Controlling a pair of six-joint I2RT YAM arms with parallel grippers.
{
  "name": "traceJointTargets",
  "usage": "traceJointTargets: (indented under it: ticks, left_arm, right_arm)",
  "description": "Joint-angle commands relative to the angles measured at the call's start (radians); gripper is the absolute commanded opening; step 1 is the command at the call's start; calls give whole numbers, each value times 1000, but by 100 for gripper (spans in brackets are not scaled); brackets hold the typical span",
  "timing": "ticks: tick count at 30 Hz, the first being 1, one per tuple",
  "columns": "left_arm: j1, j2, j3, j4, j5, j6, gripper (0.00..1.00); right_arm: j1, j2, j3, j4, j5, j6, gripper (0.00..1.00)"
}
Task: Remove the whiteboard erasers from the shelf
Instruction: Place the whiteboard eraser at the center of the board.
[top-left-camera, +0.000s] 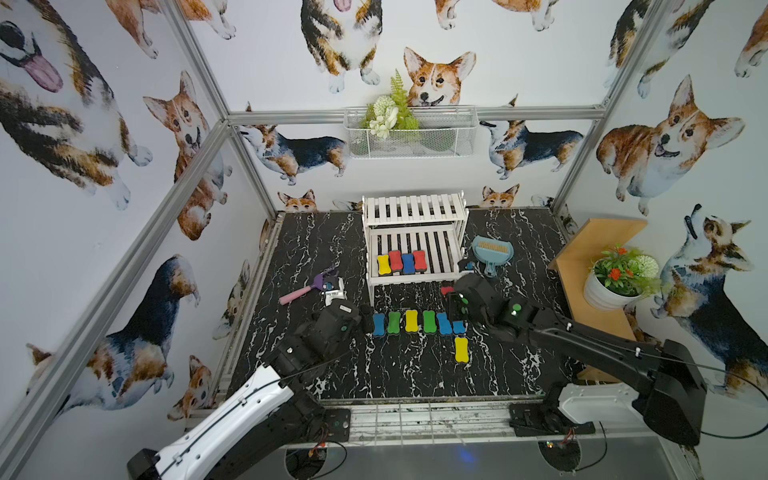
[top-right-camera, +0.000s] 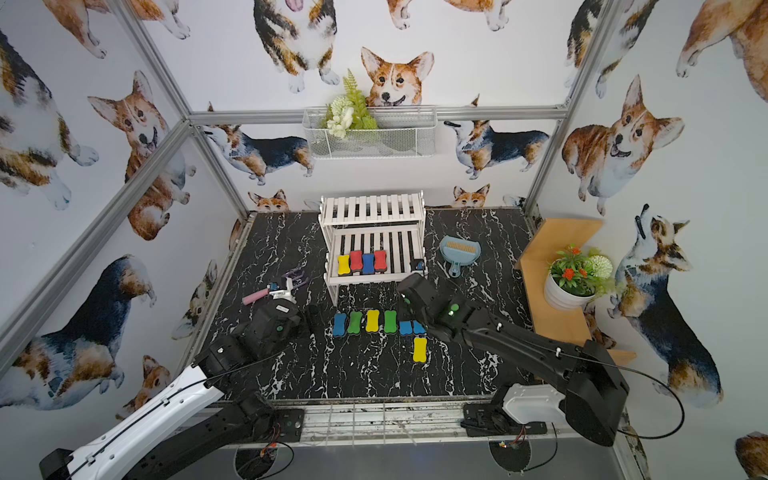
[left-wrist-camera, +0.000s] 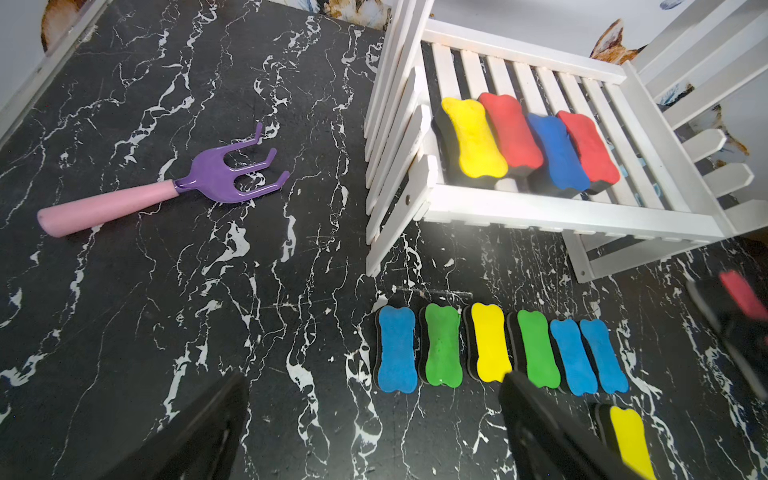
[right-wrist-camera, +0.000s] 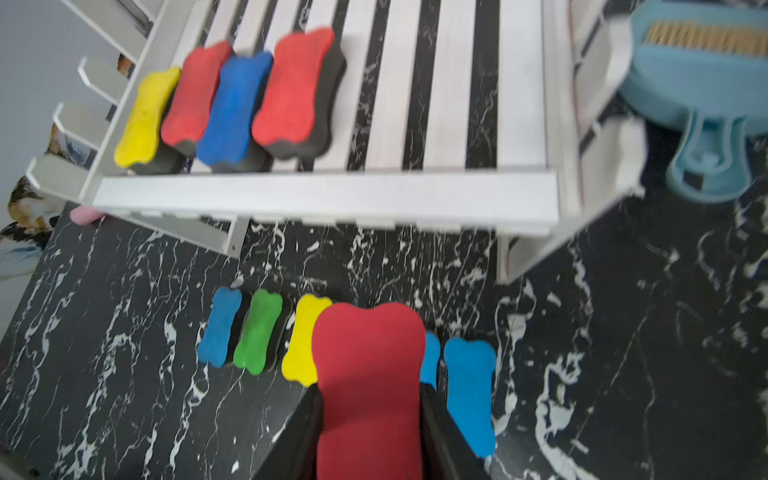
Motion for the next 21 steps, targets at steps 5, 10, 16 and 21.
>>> traceJointTargets:
  ticks: [5, 10, 16, 21]
  left_arm:
    - [3, 28, 6, 30, 12, 9, 99]
    - [2, 47, 7, 40, 20, 5, 99]
    - [4, 35, 10, 26, 17, 4, 99]
    - [4, 17, 13, 12, 10, 6, 99]
  right_arm:
    - [103, -44, -141, -30, -149, 229, 35]
    - [164, 71, -112, -66, -187, 219, 36]
    - [167, 138, -118, -29, -187, 238, 36]
    - [167, 207, -100, -27, -143, 243, 36]
